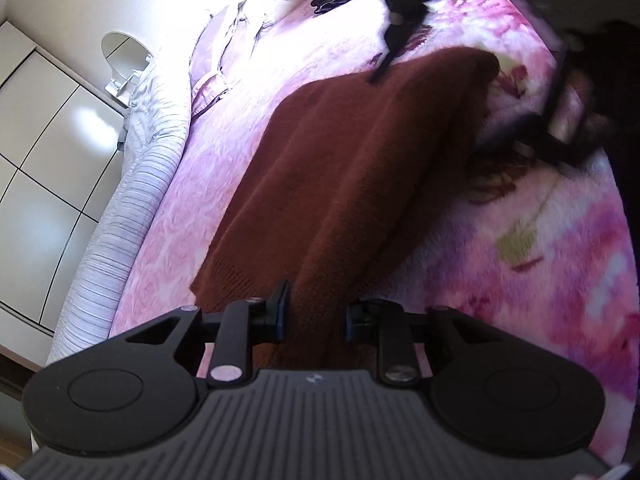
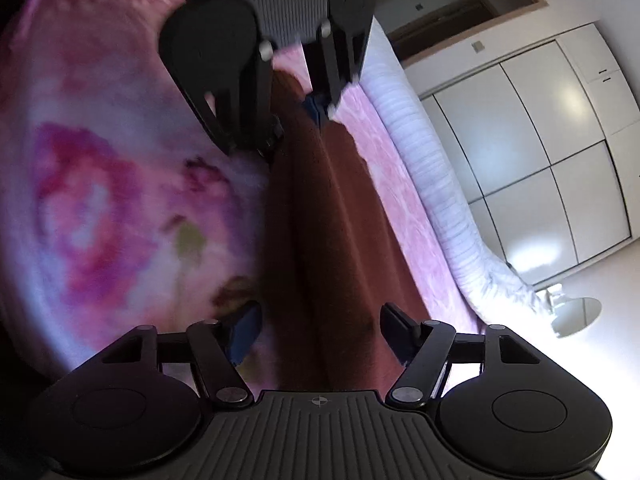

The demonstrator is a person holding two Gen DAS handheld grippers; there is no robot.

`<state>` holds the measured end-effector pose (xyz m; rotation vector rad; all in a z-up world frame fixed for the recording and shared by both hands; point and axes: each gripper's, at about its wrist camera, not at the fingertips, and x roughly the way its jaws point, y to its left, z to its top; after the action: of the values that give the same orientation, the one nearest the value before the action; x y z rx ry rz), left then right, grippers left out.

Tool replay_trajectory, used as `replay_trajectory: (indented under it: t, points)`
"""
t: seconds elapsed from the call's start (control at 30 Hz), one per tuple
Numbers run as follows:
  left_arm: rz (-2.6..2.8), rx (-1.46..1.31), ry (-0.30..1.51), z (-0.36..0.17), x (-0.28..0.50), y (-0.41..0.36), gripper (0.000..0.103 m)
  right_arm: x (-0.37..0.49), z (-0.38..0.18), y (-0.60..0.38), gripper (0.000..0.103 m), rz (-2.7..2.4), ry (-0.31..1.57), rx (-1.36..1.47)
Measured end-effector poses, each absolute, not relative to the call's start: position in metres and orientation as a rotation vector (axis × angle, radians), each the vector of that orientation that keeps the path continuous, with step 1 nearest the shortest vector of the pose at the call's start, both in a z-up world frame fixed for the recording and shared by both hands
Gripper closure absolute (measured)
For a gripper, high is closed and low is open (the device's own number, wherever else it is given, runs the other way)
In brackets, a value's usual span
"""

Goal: Fold clothes
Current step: 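Grasp the folded vest's end with the left gripper while the right gripper grasps the other end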

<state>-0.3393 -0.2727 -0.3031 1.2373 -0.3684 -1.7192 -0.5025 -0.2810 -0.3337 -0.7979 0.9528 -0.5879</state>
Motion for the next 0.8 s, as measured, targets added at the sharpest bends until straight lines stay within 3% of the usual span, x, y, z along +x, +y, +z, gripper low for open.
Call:
replay_trajectory:
  t: [0.07, 0.1, 0.13, 0.2, 0.27, 0.33, 0.6, 0.8]
  points:
    - [-1.708, 1.245, -0.394, -0.302, -0.339, -0.271, 0.072, -0.500, -0.336, -0.294, 0.036, -0.628, 1.002, -0.844]
    - [-1.702, 1.249, -0.406, -0.302, -0.338, -0.271, 0.062, -0.500, -0.337, -0.300, 0.042, -0.637, 1.023, -0.852]
    - [-1.687, 1.262, -0.440, -0.304, -0.339, -0.269, 0.051, -0.502, -0.337, -0.304, 0.053, -0.635, 1.035, -0.840]
    - [-1.621, 1.337, -0.578, -0.319, -0.342, -0.264, 0.045, -0.505, -0.336, -0.307, 0.067, -0.629, 1.050, -0.815]
    - [-1.592, 1.396, -0.631, -0.327, -0.344, -0.264, 0.054, -0.505, -0.334, -0.306, 0.071, -0.625, 1.045, -0.799]
    - [-1.580, 1.445, -0.645, -0.332, -0.346, -0.267, 0.078, -0.502, -0.331, -0.303, 0.074, -0.632, 1.040, -0.790]
    - [-1.627, 1.400, -0.617, -0.300, -0.350, -0.235, 0.083, -0.515, -0.290, -0.277, 0.075, -0.656, 0.995, -0.734]
    - [-1.657, 1.408, -0.600, -0.297, -0.362, -0.213, 0.083, -0.524, -0.289, -0.251, 0.075, -0.648, 1.017, -0.710]
